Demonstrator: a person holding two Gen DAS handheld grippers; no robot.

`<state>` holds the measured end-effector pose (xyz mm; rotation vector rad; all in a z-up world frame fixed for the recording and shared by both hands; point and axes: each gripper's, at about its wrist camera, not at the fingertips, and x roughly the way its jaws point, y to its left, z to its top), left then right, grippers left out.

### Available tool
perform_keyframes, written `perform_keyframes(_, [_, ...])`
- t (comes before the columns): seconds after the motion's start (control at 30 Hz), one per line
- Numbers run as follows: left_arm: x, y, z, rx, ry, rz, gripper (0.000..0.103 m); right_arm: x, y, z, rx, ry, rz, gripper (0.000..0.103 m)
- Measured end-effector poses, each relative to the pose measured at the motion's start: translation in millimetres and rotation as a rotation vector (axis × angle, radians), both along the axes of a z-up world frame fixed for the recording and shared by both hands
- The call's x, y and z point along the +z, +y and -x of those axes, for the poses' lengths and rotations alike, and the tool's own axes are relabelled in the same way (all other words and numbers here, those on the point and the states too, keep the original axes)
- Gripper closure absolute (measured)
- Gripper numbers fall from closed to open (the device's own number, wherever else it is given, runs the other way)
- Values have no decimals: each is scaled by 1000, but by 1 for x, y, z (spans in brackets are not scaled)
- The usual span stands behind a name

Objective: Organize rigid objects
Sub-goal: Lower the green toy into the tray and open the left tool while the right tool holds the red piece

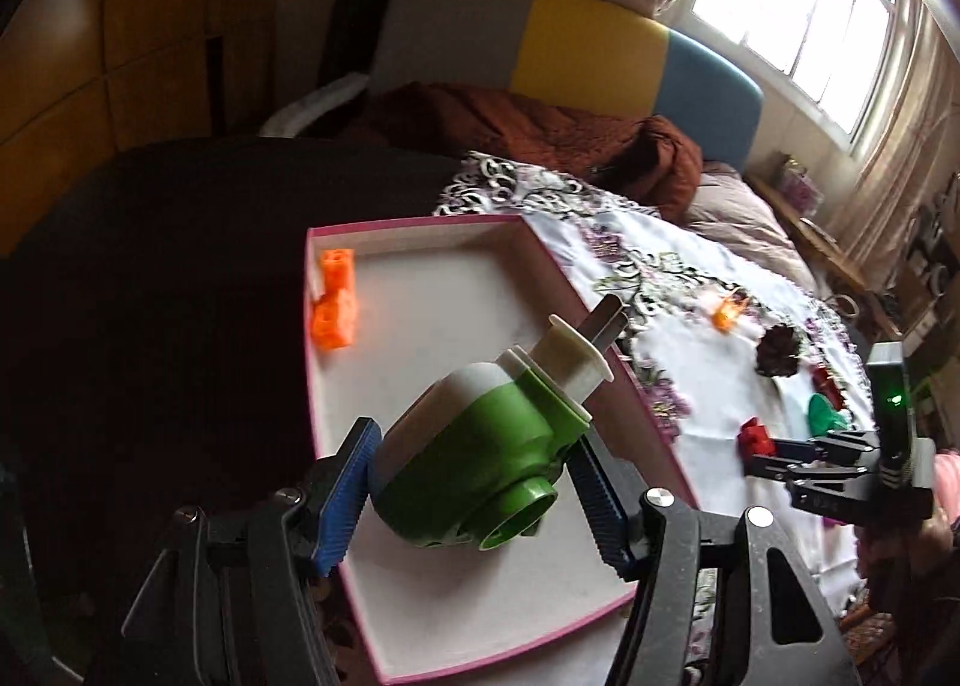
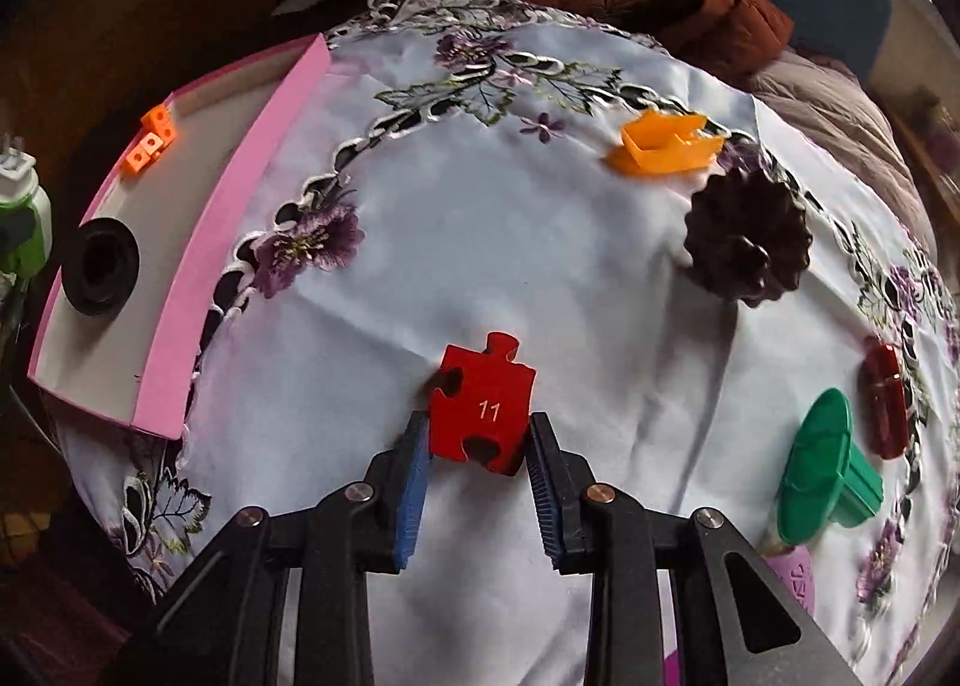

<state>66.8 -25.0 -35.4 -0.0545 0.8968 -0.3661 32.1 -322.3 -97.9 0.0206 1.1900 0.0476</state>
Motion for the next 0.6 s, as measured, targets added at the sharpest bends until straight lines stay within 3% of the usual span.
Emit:
perform_keyframes(0.27, [-6,1,1,10,19,-22,39,0,-3,2,-4,-39,-34,71])
perform_keyframes(0.43, [-11,15,-9,36,89,61,39,2,-7,1,-5,-49,-36,71])
perform_keyframes(0.6, [-8,25,-26,65,99,105,39,1,-5,1,1,-50,-23,71])
